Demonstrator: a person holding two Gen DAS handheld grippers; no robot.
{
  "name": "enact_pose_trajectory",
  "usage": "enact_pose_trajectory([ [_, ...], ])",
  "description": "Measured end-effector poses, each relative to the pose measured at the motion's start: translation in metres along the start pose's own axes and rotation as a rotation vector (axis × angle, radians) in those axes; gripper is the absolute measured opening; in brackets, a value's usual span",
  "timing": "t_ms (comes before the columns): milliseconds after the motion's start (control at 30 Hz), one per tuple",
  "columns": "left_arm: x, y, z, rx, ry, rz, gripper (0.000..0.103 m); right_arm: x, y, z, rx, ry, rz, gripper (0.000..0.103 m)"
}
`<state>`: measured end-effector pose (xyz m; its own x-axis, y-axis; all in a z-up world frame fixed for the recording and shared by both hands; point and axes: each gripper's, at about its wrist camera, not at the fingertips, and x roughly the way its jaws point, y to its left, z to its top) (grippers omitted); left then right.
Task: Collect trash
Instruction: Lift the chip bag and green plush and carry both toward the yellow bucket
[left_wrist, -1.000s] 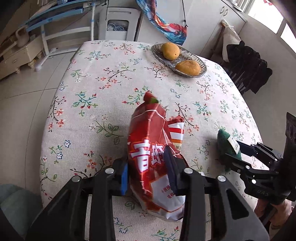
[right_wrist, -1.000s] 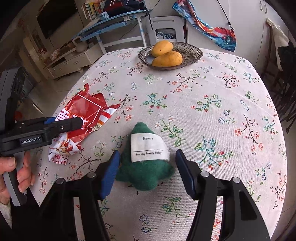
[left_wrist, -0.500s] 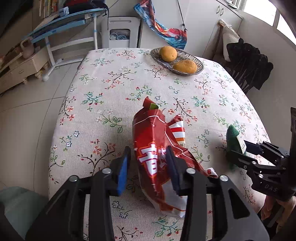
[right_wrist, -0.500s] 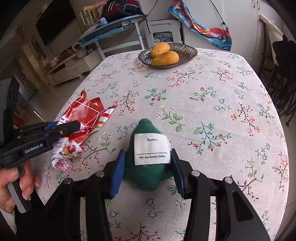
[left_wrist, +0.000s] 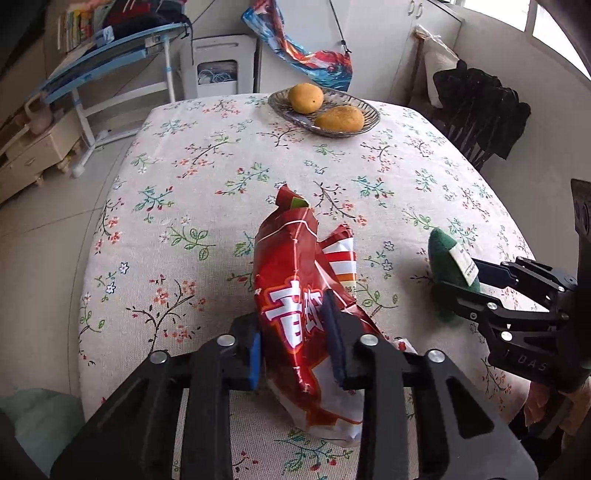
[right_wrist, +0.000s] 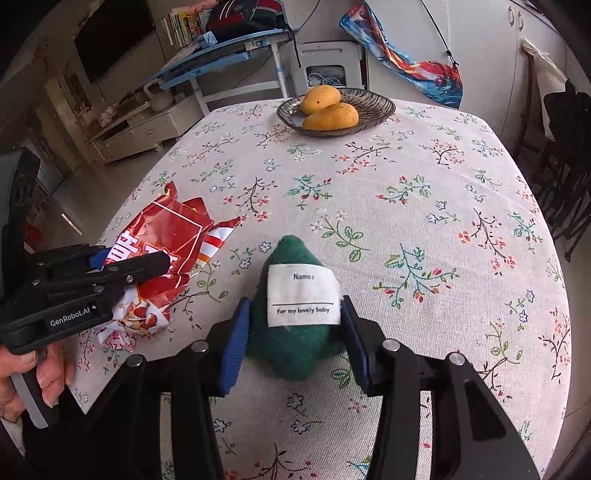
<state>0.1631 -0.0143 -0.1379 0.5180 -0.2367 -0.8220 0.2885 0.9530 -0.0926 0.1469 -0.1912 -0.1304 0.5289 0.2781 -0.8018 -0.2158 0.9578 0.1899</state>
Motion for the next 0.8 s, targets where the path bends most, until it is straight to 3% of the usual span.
enact_pose_trajectory([
  [133,-0.012,-0.003,-0.001,0.013,-0.045,0.001,0.013,-0.003,-0.004,-0.002,0.025,-0.014,0.01,0.041],
  [467,-0.073,-0.006,-0.019,-0.014,-0.224,-0.003,0.013,-0.045,0.007,-0.018,0.078,-0.161,0.084,0.041],
  [800,-0.124,0.006,-0.06,-0.079,-0.316,0.005,0.013,-0.087,0.033,-0.048,0.042,-0.255,0.103,0.041],
])
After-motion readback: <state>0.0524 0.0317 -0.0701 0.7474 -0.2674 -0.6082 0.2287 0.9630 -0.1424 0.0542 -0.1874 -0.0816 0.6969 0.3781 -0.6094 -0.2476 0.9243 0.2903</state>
